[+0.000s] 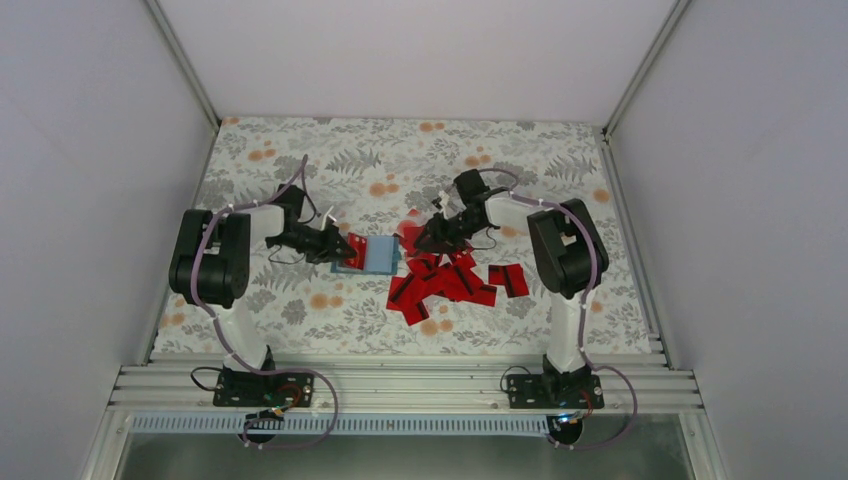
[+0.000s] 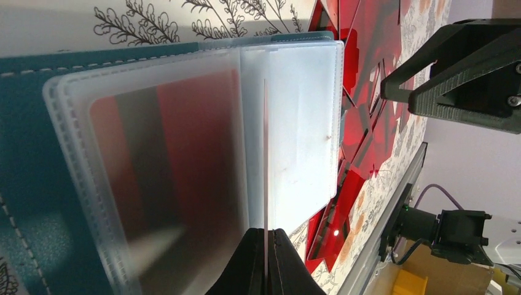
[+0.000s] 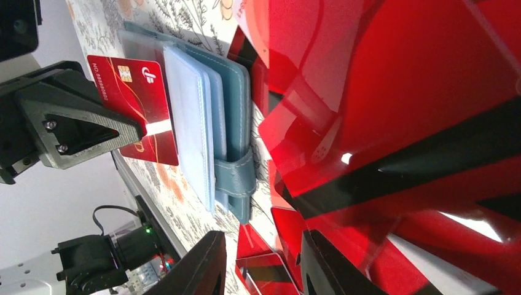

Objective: Put the credit cards into the card holder

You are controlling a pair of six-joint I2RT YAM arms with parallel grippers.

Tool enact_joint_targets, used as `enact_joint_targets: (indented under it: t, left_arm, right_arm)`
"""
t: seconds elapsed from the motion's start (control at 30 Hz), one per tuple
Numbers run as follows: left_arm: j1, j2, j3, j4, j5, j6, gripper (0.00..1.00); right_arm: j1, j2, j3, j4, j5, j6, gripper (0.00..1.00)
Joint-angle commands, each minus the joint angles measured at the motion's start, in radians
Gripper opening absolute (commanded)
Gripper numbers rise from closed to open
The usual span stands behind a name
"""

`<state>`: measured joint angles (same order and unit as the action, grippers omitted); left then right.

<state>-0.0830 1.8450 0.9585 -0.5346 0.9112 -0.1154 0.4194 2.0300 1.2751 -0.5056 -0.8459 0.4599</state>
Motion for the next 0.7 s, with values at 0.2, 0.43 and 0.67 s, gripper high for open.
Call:
enact_joint_targets:
  t: [0.2,0.43,0.67]
  left_arm:
    - [-0.009,0.014,0.024,-0.044,0.014,0.034,0.02]
    - [-0.011,0.024,0.022,-0.041,0.03,0.035,0.02]
    - [-0.014,0.046,0.029,-0.025,0.05,0.034,0.02]
  right_arm:
    - [0.082,0.062,0.064,0.036,-0.043,0.017,0.32]
    - [0.12,0.132,0.116,0.055,-0.055,0.031,0.32]
    - [0.139,0.198,0.167,0.059,-0.053,0.037,0.32]
